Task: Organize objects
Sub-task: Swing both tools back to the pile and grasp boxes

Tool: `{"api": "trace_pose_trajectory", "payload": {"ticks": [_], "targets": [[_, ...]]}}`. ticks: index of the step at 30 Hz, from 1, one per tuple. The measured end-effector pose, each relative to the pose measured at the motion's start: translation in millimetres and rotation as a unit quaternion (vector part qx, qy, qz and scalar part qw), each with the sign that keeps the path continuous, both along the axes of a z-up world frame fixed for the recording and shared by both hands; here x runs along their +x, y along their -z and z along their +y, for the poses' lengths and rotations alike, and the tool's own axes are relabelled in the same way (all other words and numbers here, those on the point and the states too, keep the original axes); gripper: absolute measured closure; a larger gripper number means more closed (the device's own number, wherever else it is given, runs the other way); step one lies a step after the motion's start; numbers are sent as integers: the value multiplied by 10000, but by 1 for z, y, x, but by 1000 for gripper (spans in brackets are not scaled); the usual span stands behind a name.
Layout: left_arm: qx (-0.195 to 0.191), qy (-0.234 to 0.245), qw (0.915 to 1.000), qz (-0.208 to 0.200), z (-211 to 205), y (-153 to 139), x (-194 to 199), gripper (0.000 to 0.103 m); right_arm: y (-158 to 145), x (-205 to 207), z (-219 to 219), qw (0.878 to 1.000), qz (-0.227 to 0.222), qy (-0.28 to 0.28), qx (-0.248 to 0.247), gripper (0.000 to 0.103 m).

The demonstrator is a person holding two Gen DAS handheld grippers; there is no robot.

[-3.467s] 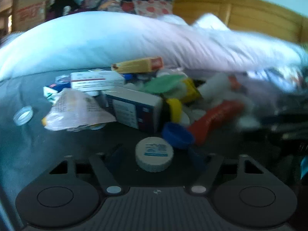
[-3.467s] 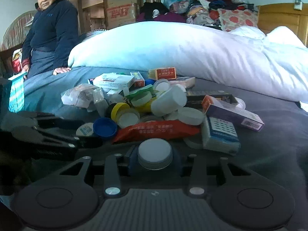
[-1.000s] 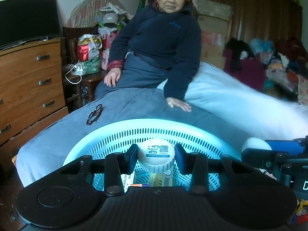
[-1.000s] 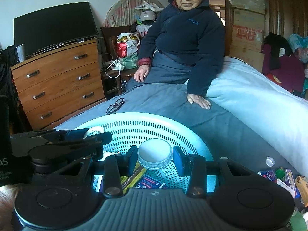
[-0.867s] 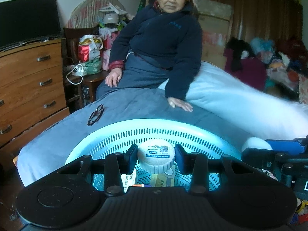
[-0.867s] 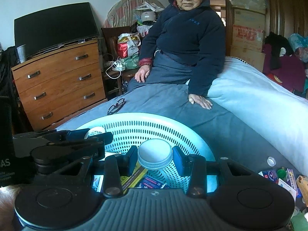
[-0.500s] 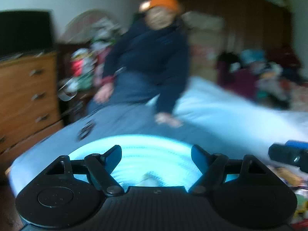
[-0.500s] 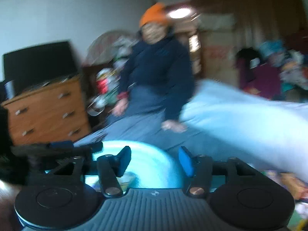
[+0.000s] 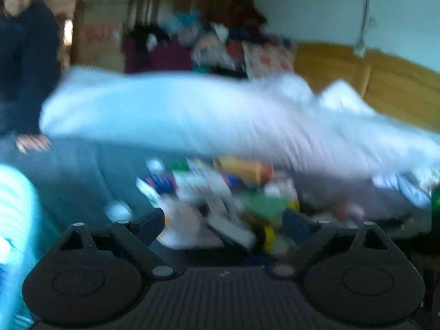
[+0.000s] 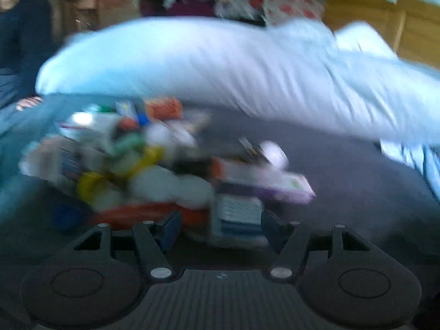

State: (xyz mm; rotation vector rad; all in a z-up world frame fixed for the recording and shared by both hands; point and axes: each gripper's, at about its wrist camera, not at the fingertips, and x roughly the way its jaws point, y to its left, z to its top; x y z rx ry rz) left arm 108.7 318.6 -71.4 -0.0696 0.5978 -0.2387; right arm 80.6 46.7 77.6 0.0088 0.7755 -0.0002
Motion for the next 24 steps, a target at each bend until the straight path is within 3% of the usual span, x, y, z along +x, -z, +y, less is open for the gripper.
{"api": "trace_pose_trajectory", "payload": {"ticks": [4,5,6,8,11,16,22,23,24], "targets": [[-64,12,9996,281,-6,26,23,10,21,17,-10,9998,122,135,129,25],[-110,3,9994,335,-8,34,22,10,25,21,-14,9996,143,184,186,26],[-172,-2,9990,407,-10,40,29,10,29,23,-15,9992,194,214,273,35],[-364,-46,9977,569,-16,59,45,10,34,22,-16,9989,230,243,337,42],[-499,-121,9964,676,-17,66,51,10,31,14,-21,9989,162,206,395,47],[-696,-330,9942,748,-30,79,72,10,10,-14,-24,9985,-110,100,536,48],[-760,-481,9925,823,-40,96,93,8,3,-39,-24,9985,-58,-48,535,48],[-760,-481,9927,802,-40,98,94,12,4,-41,-25,9983,-37,-47,572,48],[-729,-482,9928,823,-40,97,94,24,4,-43,-25,9983,-31,-45,587,48]]}}
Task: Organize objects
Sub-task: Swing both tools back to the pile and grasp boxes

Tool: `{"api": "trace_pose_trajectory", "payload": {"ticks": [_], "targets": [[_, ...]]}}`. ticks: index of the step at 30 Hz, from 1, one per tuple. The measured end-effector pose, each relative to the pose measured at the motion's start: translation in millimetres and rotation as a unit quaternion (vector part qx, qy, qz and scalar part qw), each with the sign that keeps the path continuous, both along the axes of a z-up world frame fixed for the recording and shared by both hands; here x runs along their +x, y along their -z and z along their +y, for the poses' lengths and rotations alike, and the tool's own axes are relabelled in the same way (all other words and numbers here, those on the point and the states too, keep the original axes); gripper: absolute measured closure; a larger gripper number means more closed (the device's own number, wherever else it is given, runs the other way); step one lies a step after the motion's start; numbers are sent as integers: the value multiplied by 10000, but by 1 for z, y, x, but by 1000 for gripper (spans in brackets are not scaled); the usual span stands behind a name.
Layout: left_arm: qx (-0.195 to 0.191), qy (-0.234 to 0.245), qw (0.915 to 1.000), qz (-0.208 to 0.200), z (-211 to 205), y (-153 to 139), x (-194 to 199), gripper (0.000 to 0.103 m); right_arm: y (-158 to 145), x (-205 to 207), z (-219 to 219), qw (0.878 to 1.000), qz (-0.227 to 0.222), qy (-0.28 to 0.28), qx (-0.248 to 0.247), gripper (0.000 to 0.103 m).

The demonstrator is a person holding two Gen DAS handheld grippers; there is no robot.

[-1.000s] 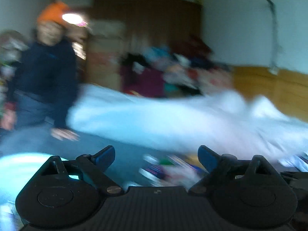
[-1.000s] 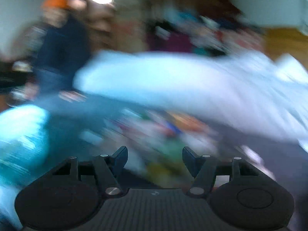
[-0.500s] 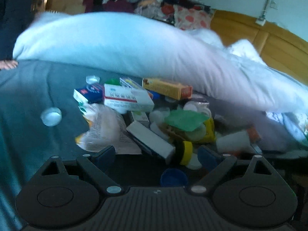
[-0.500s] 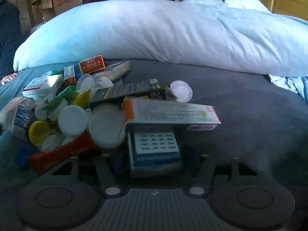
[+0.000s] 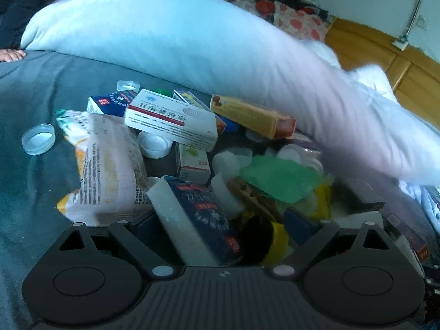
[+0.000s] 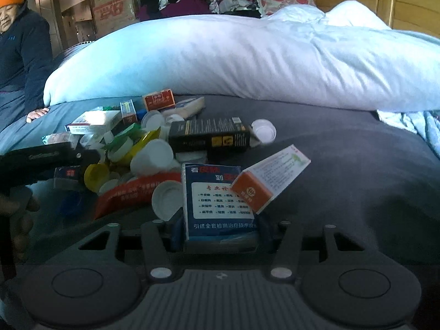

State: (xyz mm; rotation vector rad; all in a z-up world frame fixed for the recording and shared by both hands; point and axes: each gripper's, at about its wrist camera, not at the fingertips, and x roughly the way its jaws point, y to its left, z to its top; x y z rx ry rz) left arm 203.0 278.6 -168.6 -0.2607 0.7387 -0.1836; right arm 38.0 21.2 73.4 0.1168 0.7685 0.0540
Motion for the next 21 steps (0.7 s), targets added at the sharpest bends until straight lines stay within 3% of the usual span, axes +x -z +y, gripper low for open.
{"api": "trace_pose_trajectory", "payload": {"ticks": [2,6,13,14,19,21], "targets": [[63,27,9999,136,1,0,0,45,-3,-4,0,10000,-43,9,33,48],[52,80,10000,-28,7,-11,-16,53,-13,-8,4,9997,-219,-56,128,48],[362,41,9985,-412,14,-46,-41,66,-26,-9,9,9986,-468,-64,218,48],[362,41,9985,-412,14,-46,-41,78,-29,-10,9,9984,-508,-71,223,48],[566,192,9979,-258,13,-44,-41,79,-29,-12,10,9983,-525,-49,234,48],[679,174,9973,-226,8,-36,-37,74,-24,-13,11,9986,-474,-68,208,48]]}}
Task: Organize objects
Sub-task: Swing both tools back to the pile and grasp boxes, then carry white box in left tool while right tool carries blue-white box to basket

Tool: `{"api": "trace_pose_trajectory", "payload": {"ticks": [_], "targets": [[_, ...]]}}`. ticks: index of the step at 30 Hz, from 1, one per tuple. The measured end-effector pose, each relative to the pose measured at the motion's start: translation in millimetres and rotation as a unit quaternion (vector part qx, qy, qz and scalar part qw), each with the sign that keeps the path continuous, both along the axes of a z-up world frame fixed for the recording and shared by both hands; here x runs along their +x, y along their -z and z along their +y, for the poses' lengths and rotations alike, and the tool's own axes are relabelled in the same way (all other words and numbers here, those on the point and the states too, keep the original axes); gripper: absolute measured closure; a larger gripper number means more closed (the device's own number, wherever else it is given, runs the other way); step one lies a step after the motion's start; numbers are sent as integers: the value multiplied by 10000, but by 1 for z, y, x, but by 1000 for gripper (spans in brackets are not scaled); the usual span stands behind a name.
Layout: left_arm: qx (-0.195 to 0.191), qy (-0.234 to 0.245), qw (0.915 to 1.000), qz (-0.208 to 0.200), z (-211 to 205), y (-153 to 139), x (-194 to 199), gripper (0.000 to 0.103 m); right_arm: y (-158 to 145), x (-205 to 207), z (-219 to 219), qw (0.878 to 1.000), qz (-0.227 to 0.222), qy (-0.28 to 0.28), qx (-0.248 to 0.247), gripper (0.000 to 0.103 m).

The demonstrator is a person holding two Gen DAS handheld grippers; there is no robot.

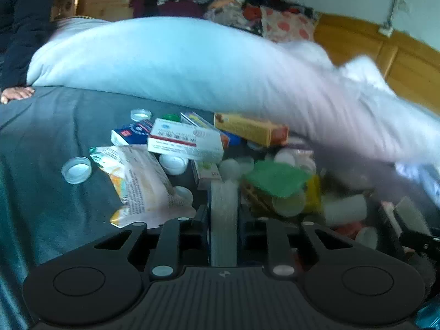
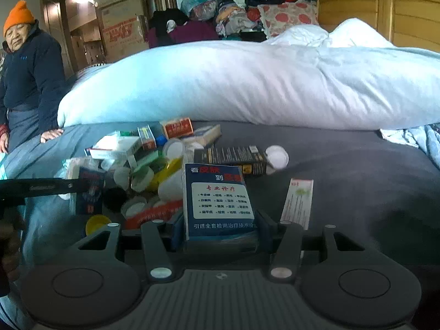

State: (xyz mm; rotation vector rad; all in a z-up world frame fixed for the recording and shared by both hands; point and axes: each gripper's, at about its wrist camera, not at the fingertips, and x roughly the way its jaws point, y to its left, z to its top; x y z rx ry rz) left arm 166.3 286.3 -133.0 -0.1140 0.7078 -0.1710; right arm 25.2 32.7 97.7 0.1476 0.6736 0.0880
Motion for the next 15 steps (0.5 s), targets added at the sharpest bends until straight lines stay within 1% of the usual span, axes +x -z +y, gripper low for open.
{"api": "trace_pose_trajectory", "payload": {"ticks": [3,9,15], "targets": [[92,-38,9999,112,-6,14,9,71,7,2,0,10000,96,9,-12,48],[92,-160,9996,212,-2,33,17,72,12,7,-6,9999,101,21,-6,48],[62,-228,9997,70,0,35,18,72,13,9,-6,9999,78,68,23,48]]}}
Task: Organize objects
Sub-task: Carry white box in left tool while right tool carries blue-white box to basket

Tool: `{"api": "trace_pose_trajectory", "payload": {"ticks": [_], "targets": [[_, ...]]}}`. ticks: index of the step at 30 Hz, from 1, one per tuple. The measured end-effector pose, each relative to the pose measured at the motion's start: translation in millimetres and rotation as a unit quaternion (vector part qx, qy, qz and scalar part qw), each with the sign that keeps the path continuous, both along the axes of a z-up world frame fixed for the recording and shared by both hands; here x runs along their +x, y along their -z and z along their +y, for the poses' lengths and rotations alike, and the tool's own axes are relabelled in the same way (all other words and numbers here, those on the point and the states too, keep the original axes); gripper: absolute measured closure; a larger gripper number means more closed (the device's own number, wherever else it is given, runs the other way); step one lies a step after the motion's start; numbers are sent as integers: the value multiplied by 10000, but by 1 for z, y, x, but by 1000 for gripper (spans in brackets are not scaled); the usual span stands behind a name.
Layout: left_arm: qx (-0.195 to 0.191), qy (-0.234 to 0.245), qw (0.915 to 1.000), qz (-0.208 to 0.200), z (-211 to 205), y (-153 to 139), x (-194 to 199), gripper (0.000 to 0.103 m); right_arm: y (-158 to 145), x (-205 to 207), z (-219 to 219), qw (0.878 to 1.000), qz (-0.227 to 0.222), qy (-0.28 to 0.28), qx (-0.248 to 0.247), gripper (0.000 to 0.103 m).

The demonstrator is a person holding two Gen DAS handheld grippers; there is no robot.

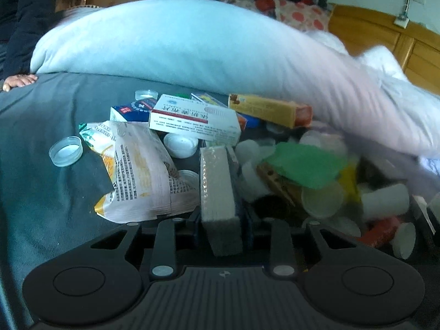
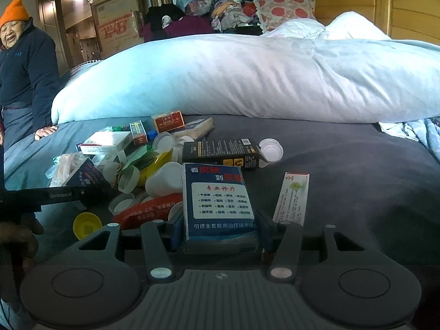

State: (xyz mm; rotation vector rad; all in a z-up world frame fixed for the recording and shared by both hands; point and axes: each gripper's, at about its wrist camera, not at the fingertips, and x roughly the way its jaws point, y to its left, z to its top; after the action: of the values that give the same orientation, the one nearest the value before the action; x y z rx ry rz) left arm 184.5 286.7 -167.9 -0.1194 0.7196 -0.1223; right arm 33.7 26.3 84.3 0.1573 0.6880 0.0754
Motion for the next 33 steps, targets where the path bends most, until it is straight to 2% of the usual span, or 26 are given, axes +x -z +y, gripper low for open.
{"api": "trace_pose_trajectory", "payload": {"ticks": [2,6,11,12,13,14,16,18,23,24,27,29,31,33], "targets": [[72,36,9999,-60,-2,-4,-3,76,-2,0,2,10000,-19,-10,5,48],[166,78,9996,-222,-3,-18,-12,78,-9,-3,5,10000,-93,-32,5,48],[126,32,9975,-688,9,-60,-40,78,-23,-9,12,9997,-248,-40,51,48],[126,32,9975,-688,9,-60,-40,78,-27,-10,14,9995,-292,-52,46,48],[56,-60,9964,-843,16,-77,-52,78,-32,-10,17,9994,-337,-72,36,48],[56,-60,9964,-843,16,-77,-52,78,-37,-9,20,9992,-389,-102,32,48],[-29,-131,9946,-1026,24,-98,-64,78,-52,-7,29,9983,-543,-186,20,49],[-33,-307,9900,-1377,36,-133,-86,78,-70,-3,41,9967,-742,-324,-5,49],[80,-663,9838,-1664,60,-173,-110,78,-118,7,81,9886,-1279,-791,30,49],[154,-889,9794,-1805,76,-190,-123,78,-128,8,92,9862,-1382,-912,38,49],[197,-1141,9744,-1928,93,-205,-137,78,-154,9,123,9781,-1644,-1278,61,49],[249,-1527,9655,-2095,121,-223,-157,78,-172,9,145,9714,-1804,-1539,97,49],[272,-1651,9626,-2130,129,-228,-164,78,-191,8,169,9640,-1960,-1793,149,49],[293,-1922,9559,-2201,149,-240,-178,78,-209,5,196,9553,-2100,-2073,185,49]]}}
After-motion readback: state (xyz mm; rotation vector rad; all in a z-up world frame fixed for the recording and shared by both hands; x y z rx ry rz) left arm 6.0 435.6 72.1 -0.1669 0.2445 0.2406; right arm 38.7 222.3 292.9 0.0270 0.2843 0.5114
